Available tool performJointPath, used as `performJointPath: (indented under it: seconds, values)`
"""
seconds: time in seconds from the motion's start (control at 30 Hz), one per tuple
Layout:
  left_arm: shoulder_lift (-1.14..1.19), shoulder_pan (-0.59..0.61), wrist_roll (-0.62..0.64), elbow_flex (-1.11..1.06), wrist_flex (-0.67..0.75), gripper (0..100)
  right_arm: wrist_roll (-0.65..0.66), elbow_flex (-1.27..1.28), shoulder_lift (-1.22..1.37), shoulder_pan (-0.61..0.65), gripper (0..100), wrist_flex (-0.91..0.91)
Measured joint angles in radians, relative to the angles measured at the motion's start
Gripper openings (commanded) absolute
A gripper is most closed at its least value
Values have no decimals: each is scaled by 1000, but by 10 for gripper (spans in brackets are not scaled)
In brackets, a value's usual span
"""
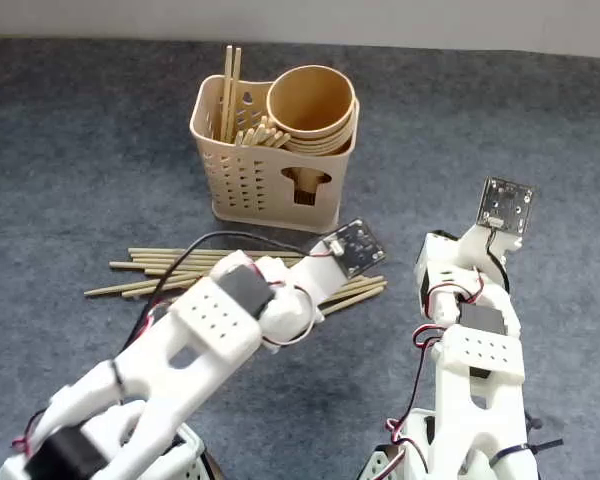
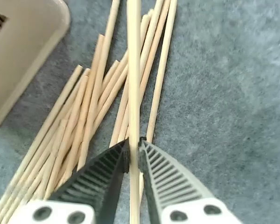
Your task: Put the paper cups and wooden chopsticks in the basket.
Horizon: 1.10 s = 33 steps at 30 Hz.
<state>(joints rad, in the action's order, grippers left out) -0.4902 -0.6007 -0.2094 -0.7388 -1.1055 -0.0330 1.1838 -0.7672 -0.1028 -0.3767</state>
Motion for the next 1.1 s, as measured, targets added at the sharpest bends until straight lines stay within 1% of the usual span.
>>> performJointPath:
  seconds: [0.27,0.33,0.4,0.53,0.6,0.7,0.83,1.0,1.1]
  values:
    - [-295,2,-2,-78,0,5,0,0,0,0,10,0]
    - [-373,18,-2,-83,0,5,0,0,0,0,10,0]
    - [-453,57,18,-83,0,6,0,0,0,0,10,0]
    - [-595,163,114,-83,0,6,0,0,0,0,10,0]
    - [-649,195,132,-83,23,6,0,0,0,0,10,0]
    - [-709,212,141,-83,77,6,0,0,0,0,10,0]
    - [-740,213,143,-83,195,6,0,0,0,0,10,0]
    - [-744,299,147,-83,371,6,0,0,0,0,10,0]
    - [-744,342,192,-83,468,6,0,0,0,0,10,0]
